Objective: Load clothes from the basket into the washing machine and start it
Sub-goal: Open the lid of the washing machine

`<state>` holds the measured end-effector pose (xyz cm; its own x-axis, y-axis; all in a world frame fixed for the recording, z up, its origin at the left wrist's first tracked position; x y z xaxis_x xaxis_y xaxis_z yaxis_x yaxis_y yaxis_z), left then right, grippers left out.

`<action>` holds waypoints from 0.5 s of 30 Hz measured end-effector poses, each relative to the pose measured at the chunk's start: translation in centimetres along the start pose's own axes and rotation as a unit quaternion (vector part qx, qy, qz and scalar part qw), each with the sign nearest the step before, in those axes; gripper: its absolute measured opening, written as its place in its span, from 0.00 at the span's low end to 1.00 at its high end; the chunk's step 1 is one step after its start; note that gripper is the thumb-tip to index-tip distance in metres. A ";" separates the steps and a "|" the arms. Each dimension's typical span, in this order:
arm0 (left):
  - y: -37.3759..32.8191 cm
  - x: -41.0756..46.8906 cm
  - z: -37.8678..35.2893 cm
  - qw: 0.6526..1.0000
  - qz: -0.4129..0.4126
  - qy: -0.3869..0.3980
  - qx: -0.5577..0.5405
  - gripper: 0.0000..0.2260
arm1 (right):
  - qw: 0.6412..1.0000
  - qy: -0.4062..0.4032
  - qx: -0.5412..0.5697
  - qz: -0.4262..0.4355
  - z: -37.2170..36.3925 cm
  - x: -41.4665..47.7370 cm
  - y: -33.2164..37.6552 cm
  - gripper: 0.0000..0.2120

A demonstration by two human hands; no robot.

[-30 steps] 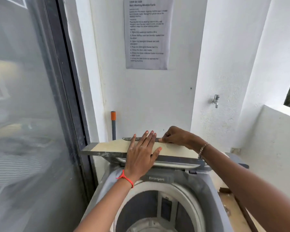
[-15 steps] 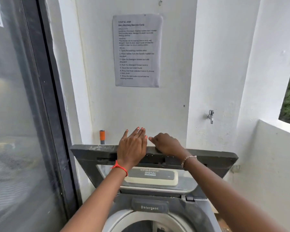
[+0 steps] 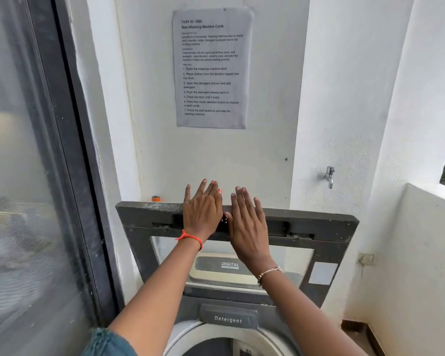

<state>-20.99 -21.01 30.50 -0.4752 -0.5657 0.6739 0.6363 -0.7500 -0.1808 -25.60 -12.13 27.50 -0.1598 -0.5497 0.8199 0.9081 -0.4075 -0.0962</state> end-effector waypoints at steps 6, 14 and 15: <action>0.4 1.7 -2.2 1.000 -0.008 0.023 0.020 0.22 | 1.000 0.020 0.010 -0.010 -1.7 1.9 -1.3 0.26; 0.4 4.8 -4.7 0.997 -0.040 0.062 0.013 0.21 | 0.998 0.033 0.039 -0.038 -4.2 4.4 -3.1 0.21; 0.4 5.1 -5.1 0.996 -0.044 0.071 0.010 0.21 | 0.997 0.039 0.046 -0.038 -4.6 4.6 -3.2 0.21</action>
<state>-26.29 -25.91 30.23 -0.6100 -0.5413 0.5787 0.5995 -0.7928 -0.1097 -31.07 -16.71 29.03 -0.2564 -0.5758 0.7764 0.9230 -0.3844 0.0198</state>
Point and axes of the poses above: each hand's wrist, its own x-axis towards the middle knuckle, its own z-axis out of the back of the hand, y = z × x, the point moved 9 cm from there along x, towards the middle knuckle, and after that the axes turned 3 degrees about z, right-handed, at the moved point
